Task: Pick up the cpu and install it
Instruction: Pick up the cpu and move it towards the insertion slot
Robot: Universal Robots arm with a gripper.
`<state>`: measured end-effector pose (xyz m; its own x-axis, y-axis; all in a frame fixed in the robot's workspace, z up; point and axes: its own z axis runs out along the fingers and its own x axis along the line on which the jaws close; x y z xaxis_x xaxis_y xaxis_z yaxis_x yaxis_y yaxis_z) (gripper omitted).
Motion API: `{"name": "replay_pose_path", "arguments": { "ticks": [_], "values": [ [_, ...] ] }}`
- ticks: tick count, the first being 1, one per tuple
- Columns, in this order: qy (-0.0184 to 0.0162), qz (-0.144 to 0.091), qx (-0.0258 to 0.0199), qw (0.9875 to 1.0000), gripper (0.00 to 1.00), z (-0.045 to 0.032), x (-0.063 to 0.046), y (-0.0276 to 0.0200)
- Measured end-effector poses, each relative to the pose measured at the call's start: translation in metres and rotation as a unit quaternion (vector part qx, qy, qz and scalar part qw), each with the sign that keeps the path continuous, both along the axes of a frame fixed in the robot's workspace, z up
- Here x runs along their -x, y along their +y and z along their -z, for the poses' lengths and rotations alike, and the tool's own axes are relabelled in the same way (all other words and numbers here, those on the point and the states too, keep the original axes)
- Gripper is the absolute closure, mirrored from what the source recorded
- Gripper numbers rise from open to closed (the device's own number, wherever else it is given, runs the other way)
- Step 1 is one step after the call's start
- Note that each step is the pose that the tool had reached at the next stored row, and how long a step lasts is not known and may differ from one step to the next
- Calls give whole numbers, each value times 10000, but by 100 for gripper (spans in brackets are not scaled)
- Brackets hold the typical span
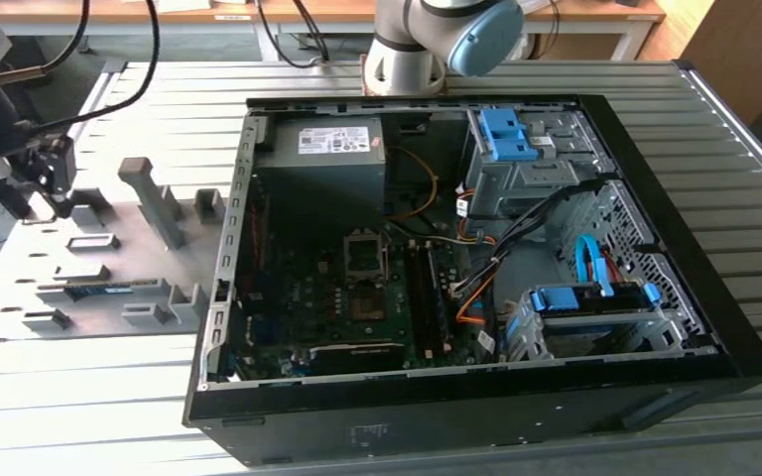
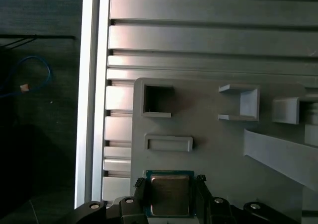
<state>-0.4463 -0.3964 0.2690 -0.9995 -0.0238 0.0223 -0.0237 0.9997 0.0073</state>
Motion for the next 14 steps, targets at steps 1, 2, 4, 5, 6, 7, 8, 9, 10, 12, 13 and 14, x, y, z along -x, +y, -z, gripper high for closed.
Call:
{"name": "replay_pose_path", "arguments": {
  "ticks": [1,2,4,5,6,7,8,9,10,12,13,14],
  "values": [
    [0,0,0,10000,53,-13,0,0],
    [0,0,0,10000,53,-24,0,0],
    [0,0,0,10000,53,-44,0,0],
    [0,0,0,10000,53,-53,0,0],
    [0,0,0,10000,53,-63,0,0],
    [0,0,0,10000,53,-73,0,0],
    [0,0,0,10000,53,-84,0,0],
    [0,0,0,10000,53,-93,0,0],
    [0,0,0,10000,53,-105,0,0],
    [0,0,0,10000,53,-125,0,0],
    [0,0,0,10000,53,-138,0,0],
    [0,0,0,10000,53,-151,0,0]
  ]
}}
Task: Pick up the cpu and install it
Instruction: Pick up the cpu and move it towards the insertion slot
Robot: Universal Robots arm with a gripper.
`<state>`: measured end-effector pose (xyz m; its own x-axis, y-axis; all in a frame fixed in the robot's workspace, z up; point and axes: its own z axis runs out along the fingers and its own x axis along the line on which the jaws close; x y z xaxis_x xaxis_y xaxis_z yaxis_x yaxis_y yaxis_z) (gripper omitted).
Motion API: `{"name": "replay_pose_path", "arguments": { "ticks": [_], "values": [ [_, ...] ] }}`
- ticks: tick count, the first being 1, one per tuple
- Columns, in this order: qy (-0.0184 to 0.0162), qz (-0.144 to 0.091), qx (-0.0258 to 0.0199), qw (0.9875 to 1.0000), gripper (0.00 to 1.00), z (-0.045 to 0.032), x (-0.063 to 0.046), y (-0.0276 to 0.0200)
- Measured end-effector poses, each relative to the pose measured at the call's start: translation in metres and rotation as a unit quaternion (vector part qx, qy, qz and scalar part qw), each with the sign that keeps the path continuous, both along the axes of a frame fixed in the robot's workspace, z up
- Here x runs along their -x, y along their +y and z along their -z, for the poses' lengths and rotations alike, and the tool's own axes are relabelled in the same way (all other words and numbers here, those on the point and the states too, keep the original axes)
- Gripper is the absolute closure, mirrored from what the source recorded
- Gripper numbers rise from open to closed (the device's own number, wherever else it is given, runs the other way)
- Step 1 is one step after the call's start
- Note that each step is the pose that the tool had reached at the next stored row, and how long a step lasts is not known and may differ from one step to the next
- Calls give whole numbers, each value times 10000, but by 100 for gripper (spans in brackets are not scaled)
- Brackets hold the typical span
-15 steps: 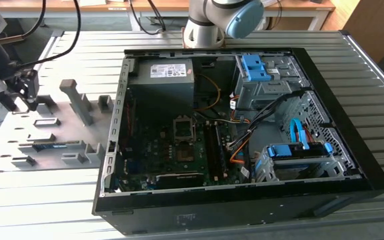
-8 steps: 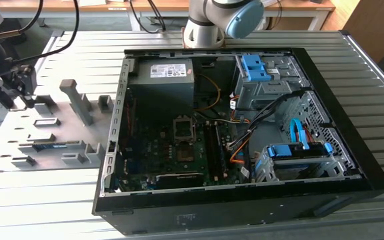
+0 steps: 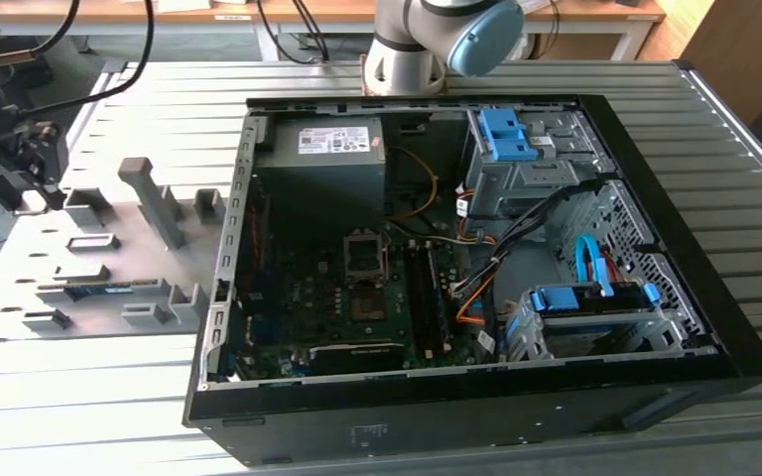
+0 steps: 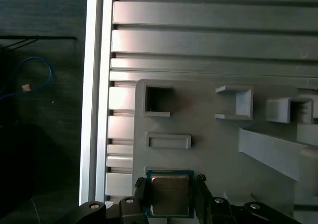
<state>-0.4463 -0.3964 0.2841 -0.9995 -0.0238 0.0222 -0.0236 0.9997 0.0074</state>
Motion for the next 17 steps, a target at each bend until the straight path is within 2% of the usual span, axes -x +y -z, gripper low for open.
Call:
{"name": "replay_pose_path", "arguments": {
  "ticks": [17],
  "values": [
    [0,0,0,10000,53,-350,0,0]
  ]
}}
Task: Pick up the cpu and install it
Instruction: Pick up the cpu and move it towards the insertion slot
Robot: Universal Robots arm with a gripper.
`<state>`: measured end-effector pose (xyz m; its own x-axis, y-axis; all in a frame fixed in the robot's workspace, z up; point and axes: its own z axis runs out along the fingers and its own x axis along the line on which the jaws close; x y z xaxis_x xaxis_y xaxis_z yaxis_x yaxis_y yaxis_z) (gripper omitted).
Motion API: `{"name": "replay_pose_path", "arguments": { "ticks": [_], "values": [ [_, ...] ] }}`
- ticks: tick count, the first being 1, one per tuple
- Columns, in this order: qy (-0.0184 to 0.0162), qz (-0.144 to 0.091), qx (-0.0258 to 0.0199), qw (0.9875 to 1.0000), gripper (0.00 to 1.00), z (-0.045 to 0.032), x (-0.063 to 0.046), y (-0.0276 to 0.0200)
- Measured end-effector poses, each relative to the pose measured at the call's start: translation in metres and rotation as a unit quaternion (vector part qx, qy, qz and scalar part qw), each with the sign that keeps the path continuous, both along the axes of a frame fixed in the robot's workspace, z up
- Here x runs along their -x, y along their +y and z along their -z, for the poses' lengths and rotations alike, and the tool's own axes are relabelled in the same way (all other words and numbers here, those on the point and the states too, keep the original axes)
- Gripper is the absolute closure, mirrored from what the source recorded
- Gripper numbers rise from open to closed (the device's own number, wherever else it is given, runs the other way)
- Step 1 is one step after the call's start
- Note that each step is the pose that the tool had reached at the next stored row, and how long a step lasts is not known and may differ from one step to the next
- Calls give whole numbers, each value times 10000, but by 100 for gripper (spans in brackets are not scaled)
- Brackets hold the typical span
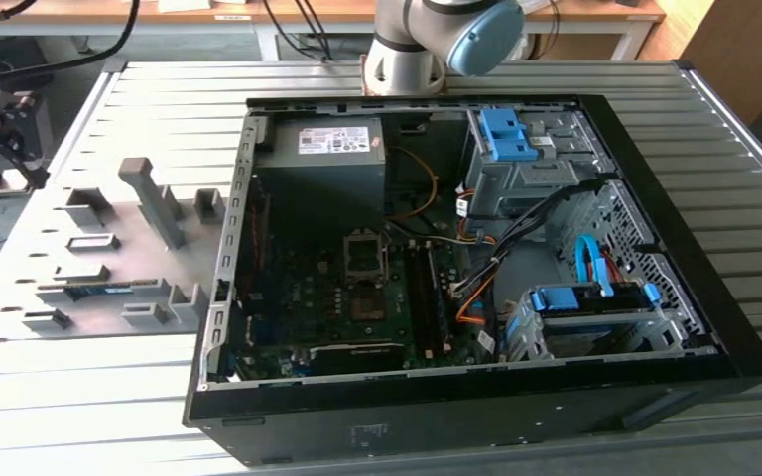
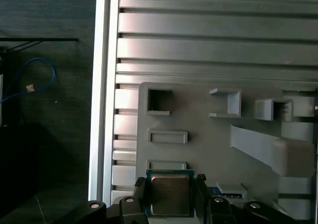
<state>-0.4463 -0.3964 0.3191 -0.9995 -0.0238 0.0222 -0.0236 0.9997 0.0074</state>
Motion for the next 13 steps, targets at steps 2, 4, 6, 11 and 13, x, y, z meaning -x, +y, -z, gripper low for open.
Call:
{"name": "replay_pose_path", "arguments": {
  "ticks": [2,4,6,11,13],
  "values": [
    [0,0,0,10000,53,-34,0,0],
    [0,0,0,10000,53,-66,0,0],
    [0,0,0,10000,53,-99,0,0],
    [0,0,0,10000,53,-180,0,0],
    [0,0,0,10000,53,-209,0,0]
  ]
}}
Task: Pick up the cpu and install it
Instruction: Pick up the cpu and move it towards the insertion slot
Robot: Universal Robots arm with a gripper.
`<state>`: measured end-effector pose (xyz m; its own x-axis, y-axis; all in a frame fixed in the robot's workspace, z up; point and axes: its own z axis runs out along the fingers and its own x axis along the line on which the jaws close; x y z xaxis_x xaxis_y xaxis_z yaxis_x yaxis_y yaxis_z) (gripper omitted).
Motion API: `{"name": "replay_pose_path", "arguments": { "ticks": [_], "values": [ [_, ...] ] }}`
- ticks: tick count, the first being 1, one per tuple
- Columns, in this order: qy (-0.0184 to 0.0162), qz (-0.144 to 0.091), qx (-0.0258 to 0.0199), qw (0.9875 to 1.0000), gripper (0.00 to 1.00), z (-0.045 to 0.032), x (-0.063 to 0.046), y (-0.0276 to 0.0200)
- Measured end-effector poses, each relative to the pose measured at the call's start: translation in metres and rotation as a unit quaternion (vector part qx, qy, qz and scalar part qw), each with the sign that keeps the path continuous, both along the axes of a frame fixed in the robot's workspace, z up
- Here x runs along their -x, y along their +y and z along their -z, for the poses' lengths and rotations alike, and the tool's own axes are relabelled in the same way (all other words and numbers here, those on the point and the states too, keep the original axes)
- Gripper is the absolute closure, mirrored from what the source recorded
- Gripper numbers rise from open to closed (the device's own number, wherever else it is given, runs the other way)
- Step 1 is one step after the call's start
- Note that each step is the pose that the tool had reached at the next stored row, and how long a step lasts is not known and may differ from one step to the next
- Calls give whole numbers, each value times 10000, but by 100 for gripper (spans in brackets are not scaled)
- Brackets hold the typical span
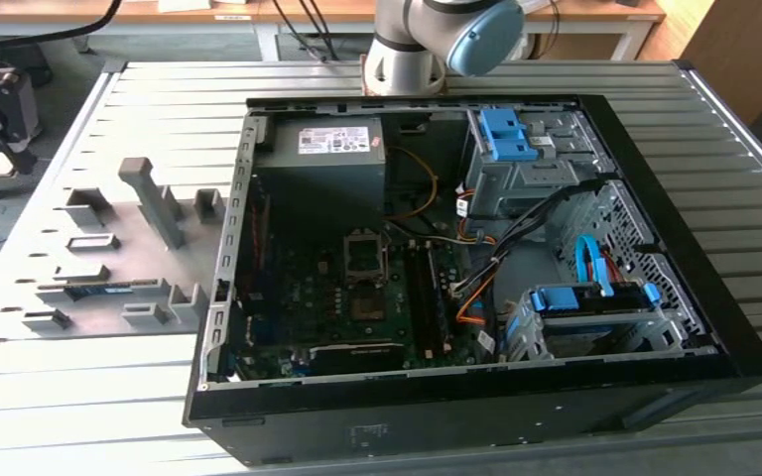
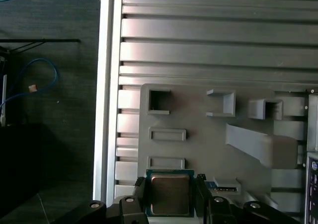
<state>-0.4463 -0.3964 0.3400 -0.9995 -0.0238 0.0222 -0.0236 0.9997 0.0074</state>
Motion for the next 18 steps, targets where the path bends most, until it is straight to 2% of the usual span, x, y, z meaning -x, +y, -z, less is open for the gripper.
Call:
{"name": "replay_pose_path", "arguments": {
  "ticks": [18],
  "values": [
    [0,0,0,10000,53,-235,0,0]
  ]
}}
